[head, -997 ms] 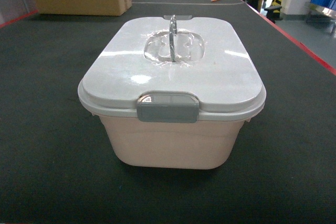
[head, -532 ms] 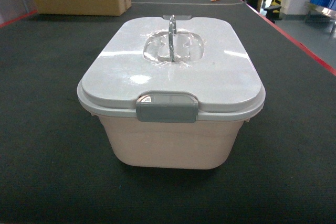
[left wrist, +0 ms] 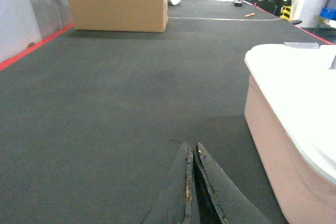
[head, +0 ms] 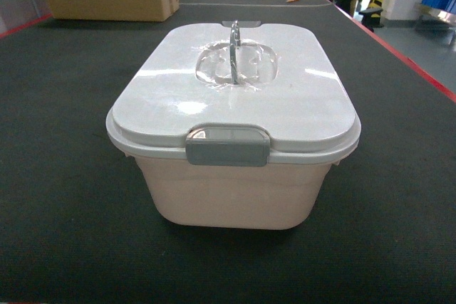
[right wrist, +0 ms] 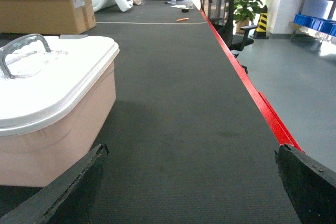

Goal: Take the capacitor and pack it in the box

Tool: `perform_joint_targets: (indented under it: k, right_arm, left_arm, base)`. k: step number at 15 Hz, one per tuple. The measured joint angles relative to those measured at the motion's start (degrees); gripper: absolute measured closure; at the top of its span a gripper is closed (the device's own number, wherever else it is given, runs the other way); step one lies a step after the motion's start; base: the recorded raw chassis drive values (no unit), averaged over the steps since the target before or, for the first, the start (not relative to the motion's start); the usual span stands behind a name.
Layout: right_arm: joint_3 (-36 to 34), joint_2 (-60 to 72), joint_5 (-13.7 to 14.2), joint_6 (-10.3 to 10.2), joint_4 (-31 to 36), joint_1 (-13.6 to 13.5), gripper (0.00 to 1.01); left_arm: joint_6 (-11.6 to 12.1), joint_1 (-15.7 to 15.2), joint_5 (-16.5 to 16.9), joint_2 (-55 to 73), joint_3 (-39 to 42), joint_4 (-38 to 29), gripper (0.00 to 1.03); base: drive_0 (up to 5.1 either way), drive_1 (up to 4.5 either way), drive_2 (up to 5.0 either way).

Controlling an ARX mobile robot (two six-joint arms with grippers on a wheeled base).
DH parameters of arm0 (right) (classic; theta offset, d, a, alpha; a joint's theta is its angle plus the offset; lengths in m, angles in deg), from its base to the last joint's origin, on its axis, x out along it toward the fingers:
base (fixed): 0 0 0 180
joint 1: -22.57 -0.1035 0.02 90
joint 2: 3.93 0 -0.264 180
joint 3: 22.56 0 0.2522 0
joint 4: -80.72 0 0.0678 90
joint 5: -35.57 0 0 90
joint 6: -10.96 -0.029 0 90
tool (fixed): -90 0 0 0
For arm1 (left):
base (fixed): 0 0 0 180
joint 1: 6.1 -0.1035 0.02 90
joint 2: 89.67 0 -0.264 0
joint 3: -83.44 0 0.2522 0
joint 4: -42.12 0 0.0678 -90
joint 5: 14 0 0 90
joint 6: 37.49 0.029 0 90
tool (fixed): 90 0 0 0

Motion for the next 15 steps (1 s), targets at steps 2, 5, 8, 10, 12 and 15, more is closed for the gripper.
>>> perform_joint_targets:
  k: [2,5,8,10,12,15]
  right_arm:
    - [0.0,0.0,0.0,0.0,0.0,0.0,0.03]
    - [0.0,0.0,0.0,0.0,0.0,0.0,0.03]
    - [0.0,0.0,0.0,0.0,0.0,0.0,0.03]
    - [0.0,0.0,0.0,0.0,0.0,0.0,0.03]
    - [0.0,0.0,0.0,0.0,0.0,0.0,0.03]
    - [0.0,0.0,0.0,0.0,0.0,0.0,0.03]
  left_arm:
    - [0.0,0.0,-0.1,-7.6,3.7,3.9,1.01]
    - [0.0,0.0,0.0,-12.5,6.7,4.4,1.01]
    - [0.0,0.0,0.0,-17.4,9.0,9.4,1.01]
    - [0.0,0.0,0.0,-24.1,9.0,14.3,1.01]
    - [0.0,0.0,0.0,-28.8,9.0,19.3,1.01]
    - [0.0,0.0,0.0,-34.7,9.0,24.3,1.01]
  base:
    - [0.0,0.00,0.0]
    - [0.0,0.00,0.0]
    - [0.0,0.00,0.0]
    - [0.0,0.00,0.0]
    - [0.0,0.00,0.0]
    - [0.0,0.00,0.0]
